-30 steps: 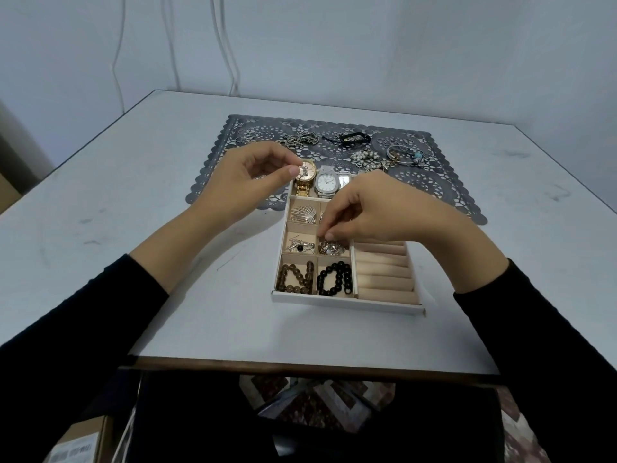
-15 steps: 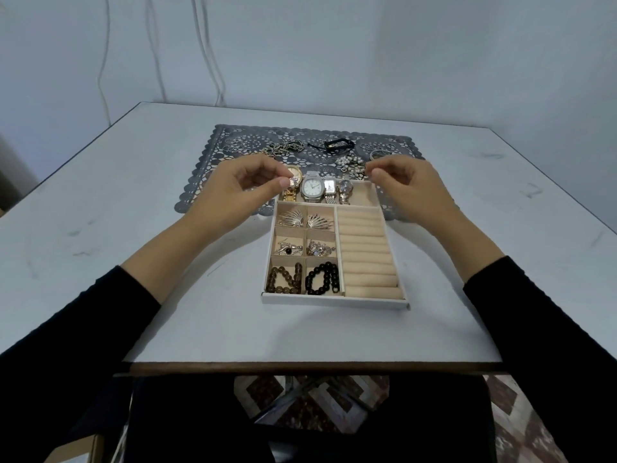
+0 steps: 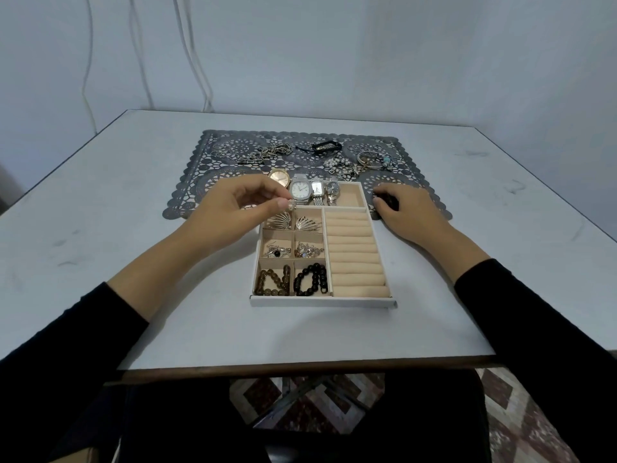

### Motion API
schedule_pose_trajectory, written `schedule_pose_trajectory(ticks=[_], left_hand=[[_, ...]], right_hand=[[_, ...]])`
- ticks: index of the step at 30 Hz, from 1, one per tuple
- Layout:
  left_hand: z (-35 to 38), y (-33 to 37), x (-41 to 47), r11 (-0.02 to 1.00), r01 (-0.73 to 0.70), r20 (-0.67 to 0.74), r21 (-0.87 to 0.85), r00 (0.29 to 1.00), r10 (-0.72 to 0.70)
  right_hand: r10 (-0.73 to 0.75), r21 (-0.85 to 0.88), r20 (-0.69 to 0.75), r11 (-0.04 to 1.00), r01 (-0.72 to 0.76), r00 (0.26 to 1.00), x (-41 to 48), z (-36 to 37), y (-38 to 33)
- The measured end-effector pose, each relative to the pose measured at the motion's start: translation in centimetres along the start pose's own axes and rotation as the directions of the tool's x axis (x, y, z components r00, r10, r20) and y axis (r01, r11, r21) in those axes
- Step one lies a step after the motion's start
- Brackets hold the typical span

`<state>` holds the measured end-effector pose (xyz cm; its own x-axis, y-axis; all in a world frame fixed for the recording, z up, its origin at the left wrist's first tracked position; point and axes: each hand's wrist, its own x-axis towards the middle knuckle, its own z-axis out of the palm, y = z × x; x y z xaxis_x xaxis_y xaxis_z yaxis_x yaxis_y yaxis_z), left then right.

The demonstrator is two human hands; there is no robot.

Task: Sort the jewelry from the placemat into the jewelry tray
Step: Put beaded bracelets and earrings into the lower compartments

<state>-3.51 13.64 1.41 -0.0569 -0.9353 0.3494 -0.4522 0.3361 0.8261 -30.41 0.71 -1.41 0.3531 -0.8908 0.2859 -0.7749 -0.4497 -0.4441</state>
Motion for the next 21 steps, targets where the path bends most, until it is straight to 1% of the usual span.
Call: schedule_pose_trajectory(ticks=[8, 13, 15, 18, 21], left_hand=[[-0.1, 0.9, -1.2, 1.000, -0.005, 0.059, -0.015, 0.998, 0.005], [-0.6, 1.5, -1.9, 0.999, -0.007, 0.129, 0.042, 0.992, 0.001], [-1.1, 1.8, -1.9, 0.996, -0.016, 0.179, 0.090, 0.984, 0.000], [-1.7, 2.1, -1.8, 0.976, -0.048, 0.263, 0.214, 0.965, -0.011], [-1.9, 2.2, -1.5, 0.933, -0.125, 0.335, 0.339, 0.942, 0.004]], right_hand=[[-0.013, -0.007, 0.017, 1.000, 0.013, 1.000, 0.0, 0.1, 0.1], [-0.034, -0.021, 0.030, 0.999, 0.035, 0.999, -0.1, 0.4, 0.2], [-0.040, -0.025, 0.028, 0.999, 0.041, 0.999, -0.1, 0.4, 0.2], [-0.046, -0.029, 0.031, 0.999, 0.046, 0.998, -0.1, 0.4, 0.2], [-0.048, -0.030, 0.031, 0.998, 0.048, 0.998, -0.1, 0.4, 0.1]])
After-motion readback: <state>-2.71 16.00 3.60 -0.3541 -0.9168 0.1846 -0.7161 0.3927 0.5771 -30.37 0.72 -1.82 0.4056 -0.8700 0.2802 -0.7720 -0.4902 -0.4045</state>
